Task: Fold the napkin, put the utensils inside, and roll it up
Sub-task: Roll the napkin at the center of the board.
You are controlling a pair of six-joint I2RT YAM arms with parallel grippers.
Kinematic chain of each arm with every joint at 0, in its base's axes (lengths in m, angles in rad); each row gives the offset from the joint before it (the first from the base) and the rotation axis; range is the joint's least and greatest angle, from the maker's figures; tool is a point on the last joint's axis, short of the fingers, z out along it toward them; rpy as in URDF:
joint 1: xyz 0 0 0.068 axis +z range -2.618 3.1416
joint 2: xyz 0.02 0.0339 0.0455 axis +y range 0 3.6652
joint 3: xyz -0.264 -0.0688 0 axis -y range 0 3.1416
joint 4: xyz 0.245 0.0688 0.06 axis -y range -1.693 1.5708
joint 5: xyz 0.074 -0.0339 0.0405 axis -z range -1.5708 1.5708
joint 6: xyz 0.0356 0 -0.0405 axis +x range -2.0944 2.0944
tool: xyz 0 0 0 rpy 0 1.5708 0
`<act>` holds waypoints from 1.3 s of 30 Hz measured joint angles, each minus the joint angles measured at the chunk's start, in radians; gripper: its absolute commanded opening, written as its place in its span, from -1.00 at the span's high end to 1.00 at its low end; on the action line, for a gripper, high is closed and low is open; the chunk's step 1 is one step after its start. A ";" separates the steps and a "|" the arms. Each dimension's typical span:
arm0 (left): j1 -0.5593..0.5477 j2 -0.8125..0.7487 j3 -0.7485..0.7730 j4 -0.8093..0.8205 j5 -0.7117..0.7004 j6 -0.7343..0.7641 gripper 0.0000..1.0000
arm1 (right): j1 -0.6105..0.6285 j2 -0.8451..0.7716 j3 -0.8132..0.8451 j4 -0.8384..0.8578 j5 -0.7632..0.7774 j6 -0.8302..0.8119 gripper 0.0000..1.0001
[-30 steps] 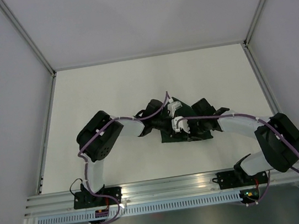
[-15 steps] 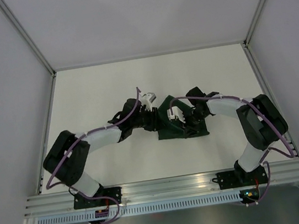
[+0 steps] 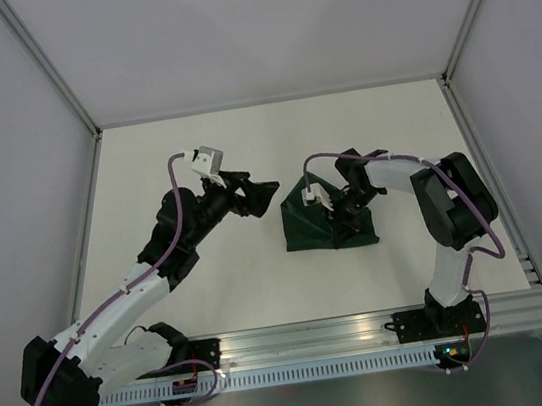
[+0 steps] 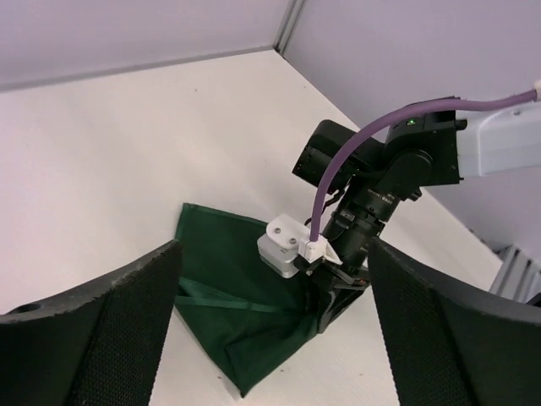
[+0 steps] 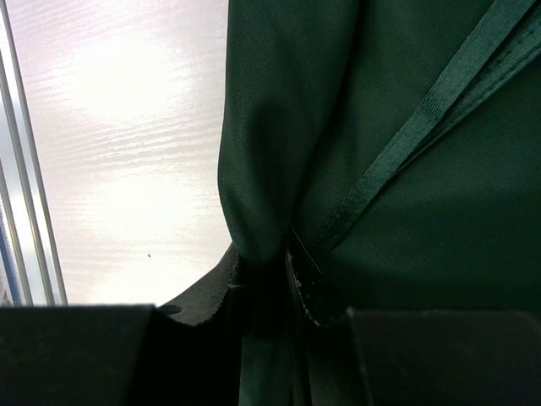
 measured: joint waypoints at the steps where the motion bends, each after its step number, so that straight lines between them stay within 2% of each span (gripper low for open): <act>1: 0.001 0.002 0.015 -0.006 0.009 0.019 -0.99 | 0.000 0.009 0.010 -0.011 -0.002 0.000 0.99; 7: -0.025 0.049 0.082 -0.011 0.006 0.159 -0.99 | -0.007 0.092 0.094 -0.100 -0.034 0.005 0.99; 12: -0.203 0.060 -0.061 0.119 -0.143 0.373 -0.99 | -0.016 0.166 0.169 -0.186 -0.063 0.009 0.99; 18: -0.378 0.205 -0.128 0.232 -0.257 0.626 -0.99 | -0.039 0.242 0.234 -0.269 -0.106 0.011 0.99; 26: -0.497 0.478 -0.138 0.302 -0.270 0.847 -0.99 | -0.059 0.314 0.293 -0.354 -0.139 0.012 0.99; 36: -0.520 0.718 -0.080 0.358 -0.256 1.036 -0.99 | -0.071 0.352 0.311 -0.420 -0.147 0.011 0.99; 39: -0.509 0.745 -0.055 0.370 -0.235 1.067 -0.86 | -0.072 0.362 0.318 -0.437 -0.148 0.011 0.99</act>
